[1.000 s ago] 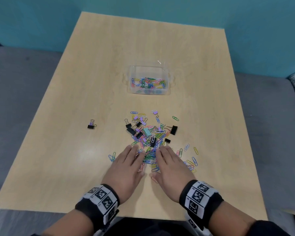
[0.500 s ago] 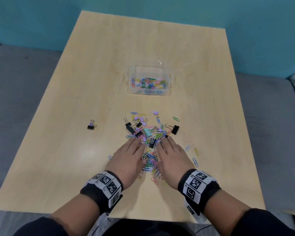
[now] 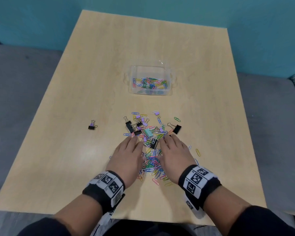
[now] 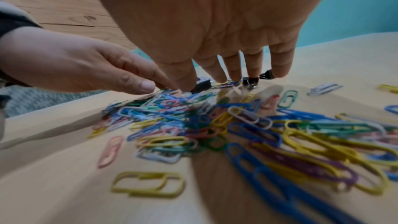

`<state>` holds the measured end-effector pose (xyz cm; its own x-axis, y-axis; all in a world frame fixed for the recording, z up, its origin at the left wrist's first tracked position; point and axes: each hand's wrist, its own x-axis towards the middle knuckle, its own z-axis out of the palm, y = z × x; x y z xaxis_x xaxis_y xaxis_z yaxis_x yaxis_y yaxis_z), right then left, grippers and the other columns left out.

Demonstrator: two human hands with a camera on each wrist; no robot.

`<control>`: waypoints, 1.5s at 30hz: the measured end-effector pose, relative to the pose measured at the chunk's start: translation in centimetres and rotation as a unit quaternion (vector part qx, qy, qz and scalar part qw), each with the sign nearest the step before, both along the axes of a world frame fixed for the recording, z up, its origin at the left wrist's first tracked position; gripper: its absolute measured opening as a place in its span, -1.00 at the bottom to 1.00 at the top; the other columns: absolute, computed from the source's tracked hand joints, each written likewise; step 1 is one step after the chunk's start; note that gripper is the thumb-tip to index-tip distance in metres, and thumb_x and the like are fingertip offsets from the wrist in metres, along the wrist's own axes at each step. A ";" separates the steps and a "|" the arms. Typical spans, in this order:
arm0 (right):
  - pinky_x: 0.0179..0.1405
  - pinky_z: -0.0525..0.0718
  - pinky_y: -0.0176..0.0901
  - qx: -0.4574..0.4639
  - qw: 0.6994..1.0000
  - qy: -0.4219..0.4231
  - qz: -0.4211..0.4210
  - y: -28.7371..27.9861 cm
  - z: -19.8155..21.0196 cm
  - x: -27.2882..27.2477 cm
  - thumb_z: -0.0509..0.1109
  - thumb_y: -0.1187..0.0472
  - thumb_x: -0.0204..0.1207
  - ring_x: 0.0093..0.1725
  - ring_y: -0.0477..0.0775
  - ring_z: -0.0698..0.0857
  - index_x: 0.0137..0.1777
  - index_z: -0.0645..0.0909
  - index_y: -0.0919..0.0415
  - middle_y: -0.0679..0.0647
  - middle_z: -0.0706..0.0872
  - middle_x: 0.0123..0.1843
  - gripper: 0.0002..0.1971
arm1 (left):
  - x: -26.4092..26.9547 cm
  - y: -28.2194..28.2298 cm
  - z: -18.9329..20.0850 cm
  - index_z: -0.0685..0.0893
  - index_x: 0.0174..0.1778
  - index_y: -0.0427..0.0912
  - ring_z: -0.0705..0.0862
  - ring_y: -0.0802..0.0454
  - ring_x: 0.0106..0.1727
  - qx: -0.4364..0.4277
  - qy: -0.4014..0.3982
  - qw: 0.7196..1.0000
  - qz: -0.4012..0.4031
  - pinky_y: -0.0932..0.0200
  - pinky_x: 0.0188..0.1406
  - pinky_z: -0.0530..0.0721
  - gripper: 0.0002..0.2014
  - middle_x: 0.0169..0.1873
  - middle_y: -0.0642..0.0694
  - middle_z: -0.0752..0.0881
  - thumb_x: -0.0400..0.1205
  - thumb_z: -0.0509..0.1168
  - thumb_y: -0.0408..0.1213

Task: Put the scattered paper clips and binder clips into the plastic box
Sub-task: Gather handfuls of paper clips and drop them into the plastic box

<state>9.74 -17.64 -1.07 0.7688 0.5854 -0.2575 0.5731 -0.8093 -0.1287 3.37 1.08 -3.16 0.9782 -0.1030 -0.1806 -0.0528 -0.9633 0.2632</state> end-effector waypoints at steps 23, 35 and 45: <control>0.51 0.35 0.20 0.019 0.996 0.030 0.080 -0.2 -0.7 1.1 0.19 0.06 0.61 0.57 0.35 0.29 0.54 0.29 0.36 0.34 0.34 0.56 -0.44 | 0.1 1.0 0.6 0.46 0.43 -0.30 0.40 -0.27 0.50 -0.011 0.013 1.000 -0.020 -0.12 0.43 0.47 -0.40 0.44 -0.31 0.48 0.61 -0.05 0.04; 0.29 0.51 0.20 -0.001 1.000 0.004 -0.002 -0.5 -0.1 3.1 0.19 0.09 0.53 0.34 0.33 0.46 0.30 0.45 0.28 0.26 0.52 0.32 -0.60 | -0.6 1.6 0.7 0.53 0.34 -0.26 0.47 -0.27 0.42 -0.013 0.005 1.000 -0.012 -0.10 0.37 0.52 -0.47 0.37 -0.28 0.53 0.60 0.01 0.02; 0.58 0.21 0.16 -0.007 0.999 0.031 0.035 0.5 -1.1 4.5 0.16 0.09 0.60 0.64 0.30 0.12 0.59 0.15 0.34 0.30 0.19 0.63 -0.39 | 1.9 2.7 0.0 0.48 0.41 -0.38 0.43 -0.31 0.47 -0.009 -0.003 1.000 0.025 -0.12 0.42 0.45 -0.45 0.39 -0.36 0.50 0.59 0.26 -0.08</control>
